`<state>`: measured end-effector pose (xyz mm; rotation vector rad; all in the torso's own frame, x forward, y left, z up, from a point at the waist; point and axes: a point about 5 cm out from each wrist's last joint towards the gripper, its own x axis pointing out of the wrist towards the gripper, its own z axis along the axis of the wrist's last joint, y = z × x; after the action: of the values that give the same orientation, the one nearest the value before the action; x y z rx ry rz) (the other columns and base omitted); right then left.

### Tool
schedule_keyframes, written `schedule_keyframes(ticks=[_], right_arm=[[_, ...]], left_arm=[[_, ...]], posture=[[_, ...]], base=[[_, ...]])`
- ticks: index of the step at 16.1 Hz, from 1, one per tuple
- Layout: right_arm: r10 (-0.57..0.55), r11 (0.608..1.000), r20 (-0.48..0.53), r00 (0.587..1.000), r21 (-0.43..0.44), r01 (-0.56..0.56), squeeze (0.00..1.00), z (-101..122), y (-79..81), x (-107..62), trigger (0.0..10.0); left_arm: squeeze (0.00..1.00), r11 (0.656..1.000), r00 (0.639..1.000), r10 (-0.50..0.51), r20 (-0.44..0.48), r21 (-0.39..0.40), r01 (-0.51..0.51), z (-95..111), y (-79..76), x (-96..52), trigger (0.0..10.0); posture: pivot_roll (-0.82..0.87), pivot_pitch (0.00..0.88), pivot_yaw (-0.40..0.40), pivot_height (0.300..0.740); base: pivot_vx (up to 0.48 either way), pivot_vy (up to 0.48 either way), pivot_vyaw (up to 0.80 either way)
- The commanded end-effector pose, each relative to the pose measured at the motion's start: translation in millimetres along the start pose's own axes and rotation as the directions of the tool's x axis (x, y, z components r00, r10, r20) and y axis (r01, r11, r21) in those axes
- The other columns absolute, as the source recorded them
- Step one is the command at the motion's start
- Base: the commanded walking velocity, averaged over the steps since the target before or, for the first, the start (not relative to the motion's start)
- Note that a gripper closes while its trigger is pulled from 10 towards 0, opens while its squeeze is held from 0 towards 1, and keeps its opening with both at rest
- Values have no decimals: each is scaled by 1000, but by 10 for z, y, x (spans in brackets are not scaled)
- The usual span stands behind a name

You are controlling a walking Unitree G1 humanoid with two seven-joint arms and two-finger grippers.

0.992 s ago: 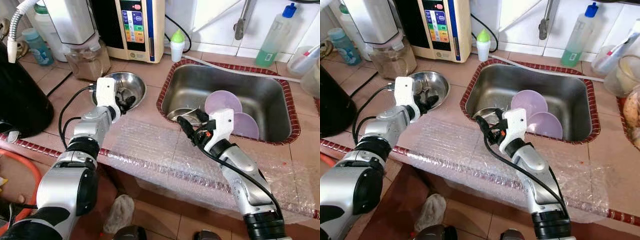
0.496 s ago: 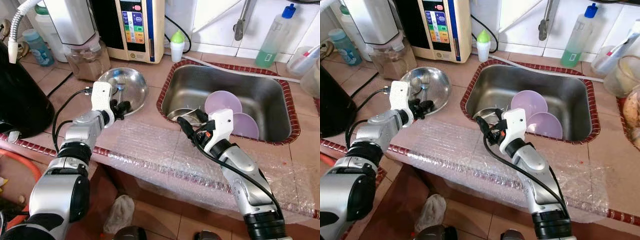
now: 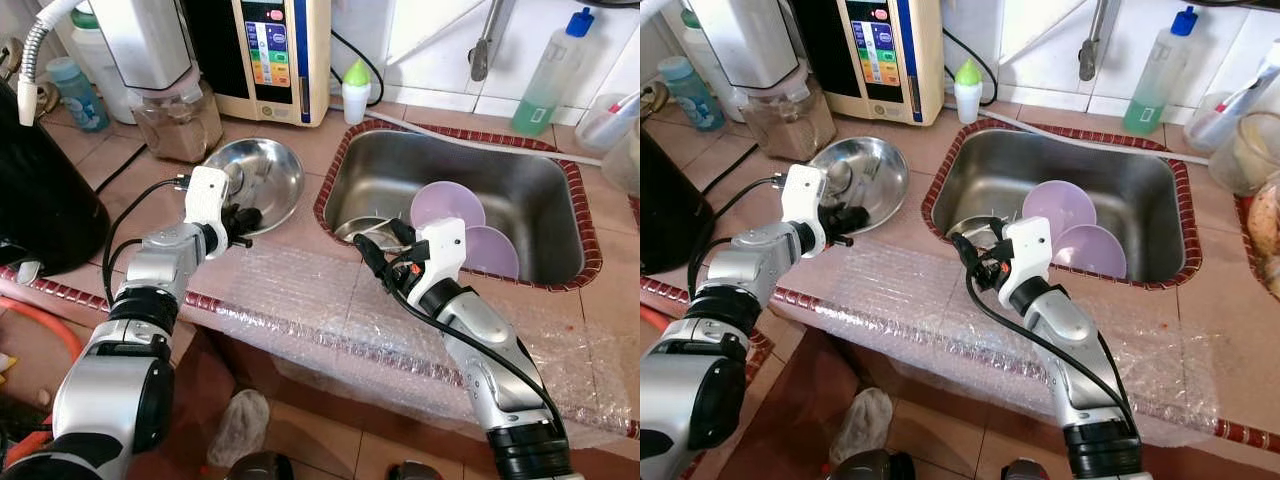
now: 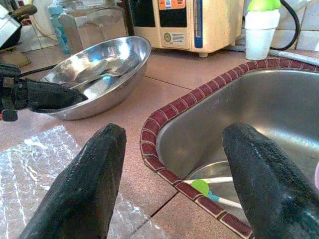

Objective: Kitchen organization

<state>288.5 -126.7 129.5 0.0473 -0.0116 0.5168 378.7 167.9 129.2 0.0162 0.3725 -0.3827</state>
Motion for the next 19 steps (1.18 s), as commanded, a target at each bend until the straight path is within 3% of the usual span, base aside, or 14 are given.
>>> schedule_keyframes(ticks=[1, 5, 11, 16, 17, 19], right_arm=[[16, 1000, -10, 1000, -8, -16, 0, -6, 28, 21, 10000], [4, 1000, -7, 1000, -15, -4, 0, -8, 17, 41, 10000], [-23, 999, 16, 1000, -25, 23, 0, 32, -25, 66, 10000], [-44, 983, 125, 991, 181, 21, 0, 237, -40, 147, 10000], [-39, 963, 160, 986, 271, -5, 0, 300, -34, 170, 10000], [-32, 941, 189, 981, 336, -34, 0, 351, -20, 189, 10000]], left_arm=[[0, 1000, 999, -15, -49, 21, 16, -97, 22, -30, 0], [0, 991, 998, -54, 29, 123, 50, 92, -11, -66, 0], [0, 983, 990, -46, 136, 185, 21, 274, -21, -108, 0], [0, 953, 956, -142, 259, 296, 61, 462, -227, -130, 0], [0, 932, 932, -201, 300, 351, 88, 516, -330, -148, 0], [0, 911, 912, -257, 319, 395, 118, 536, -422, -163, 0]], posture=[[-127, 25, 78, 740], [-122, 24, 73, 740], [-123, 20, 68, 740], [-122, 14, 65, 740], [-120, 12, 63, 740], [-119, 8, 63, 740]], base=[[0, 0, 0], [0, 0, 0], [0, 0, 0], [0, 0, 0], [0, 0, 0], [0, 0, 0]])
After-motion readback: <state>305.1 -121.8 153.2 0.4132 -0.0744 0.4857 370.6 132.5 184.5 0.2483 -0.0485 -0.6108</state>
